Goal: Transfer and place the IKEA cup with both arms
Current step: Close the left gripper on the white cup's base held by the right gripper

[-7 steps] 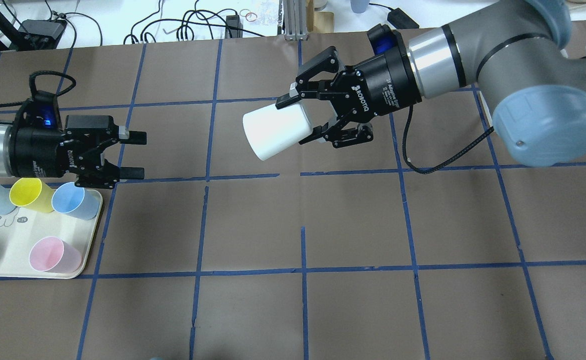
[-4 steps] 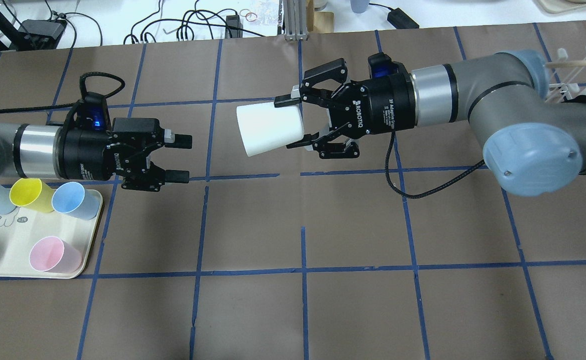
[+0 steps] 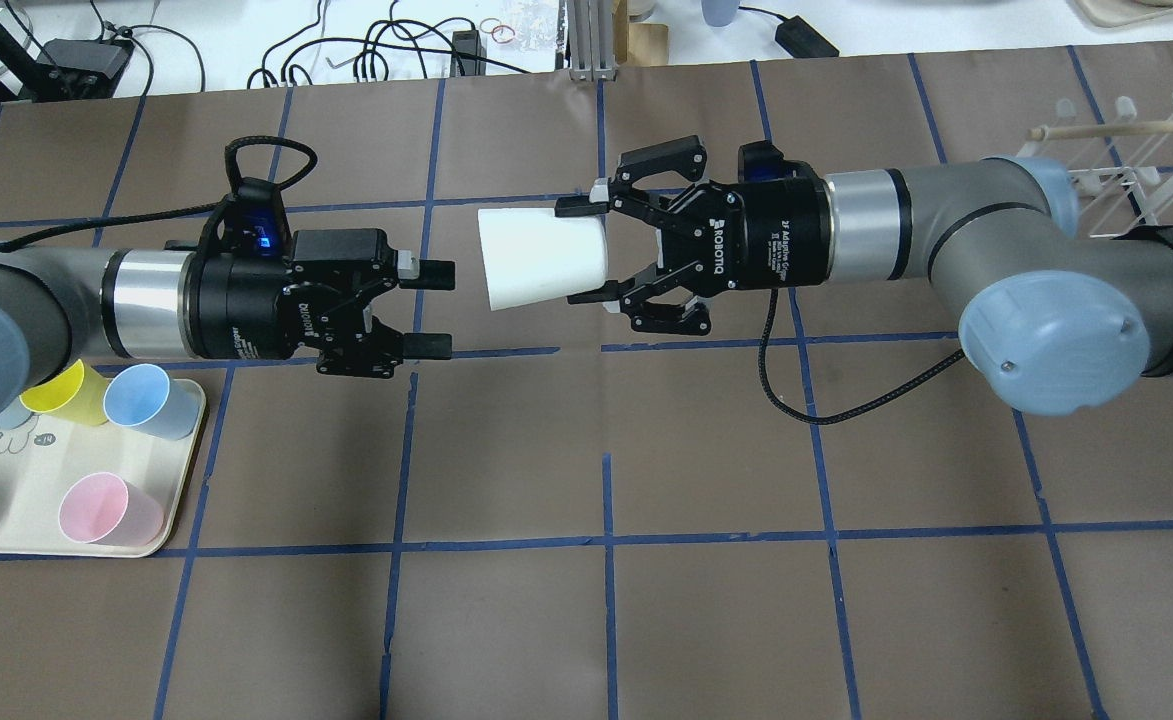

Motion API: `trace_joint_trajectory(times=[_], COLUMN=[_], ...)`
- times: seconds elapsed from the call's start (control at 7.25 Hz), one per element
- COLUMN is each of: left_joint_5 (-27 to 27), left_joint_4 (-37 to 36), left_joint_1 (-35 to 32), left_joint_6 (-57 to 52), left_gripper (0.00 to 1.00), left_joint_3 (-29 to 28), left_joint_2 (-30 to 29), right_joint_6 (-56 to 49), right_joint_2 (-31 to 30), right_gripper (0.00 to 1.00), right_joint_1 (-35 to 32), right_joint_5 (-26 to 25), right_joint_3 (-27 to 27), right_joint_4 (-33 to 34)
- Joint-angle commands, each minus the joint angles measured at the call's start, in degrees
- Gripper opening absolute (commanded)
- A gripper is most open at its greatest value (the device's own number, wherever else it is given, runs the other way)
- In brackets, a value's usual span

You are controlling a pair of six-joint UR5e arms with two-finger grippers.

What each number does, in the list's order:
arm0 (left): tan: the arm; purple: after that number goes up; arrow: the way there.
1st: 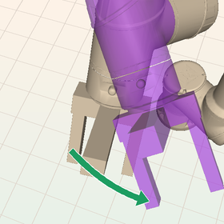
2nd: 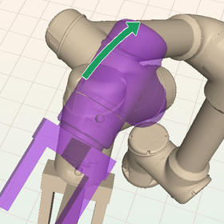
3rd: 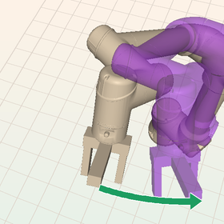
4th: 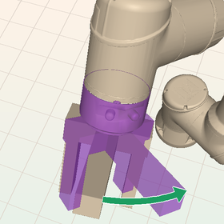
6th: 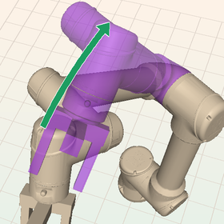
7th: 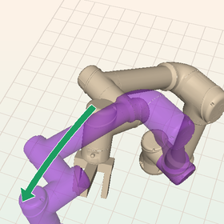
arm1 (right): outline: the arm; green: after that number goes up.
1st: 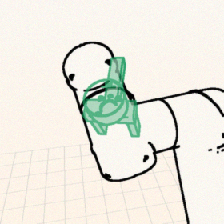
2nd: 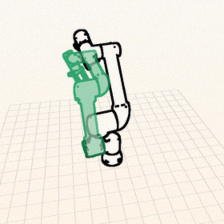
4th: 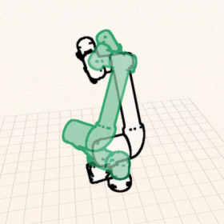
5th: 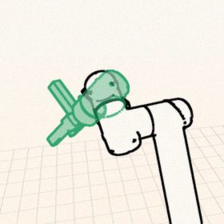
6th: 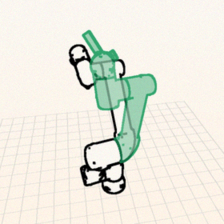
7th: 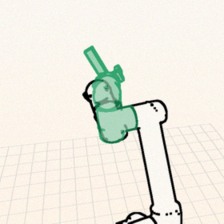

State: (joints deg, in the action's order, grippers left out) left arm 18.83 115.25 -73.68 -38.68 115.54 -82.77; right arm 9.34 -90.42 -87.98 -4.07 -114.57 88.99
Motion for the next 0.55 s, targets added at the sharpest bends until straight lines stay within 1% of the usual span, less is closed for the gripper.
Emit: trace_joint_trajectory(times=[0.0,0.14,0.28,0.41], left_joint_5=[-2.39,-2.74,-6.05,-6.17], left_joint_4=[-1.25,-1.34,-1.78,-3.96], left_joint_1=[-0.85,-1.9,-2.26,-2.26], left_joint_6=[-0.08,0.01,0.01,0.18], left_gripper=[1.0,1.0,1.0,1.0], left_joint_3=[0.03,0.03,0.03,0.12], left_joint_2=[-0.9,-0.9,-1.34,-2.3], right_joint_6=[-0.29,0.06,0.07,0.15], right_joint_2=[-0.02,-0.02,-0.02,-0.02], right_gripper=[0.0,0.0,0.0,0.0], right_joint_1=[0.0,0.0,-0.08,-0.17], right_joint_5=[0.73,0.73,0.73,0.64], right_joint_3=[-0.04,-0.04,-0.04,-0.04], right_joint_4=[-1.54,-1.71,-1.89,-2.07])
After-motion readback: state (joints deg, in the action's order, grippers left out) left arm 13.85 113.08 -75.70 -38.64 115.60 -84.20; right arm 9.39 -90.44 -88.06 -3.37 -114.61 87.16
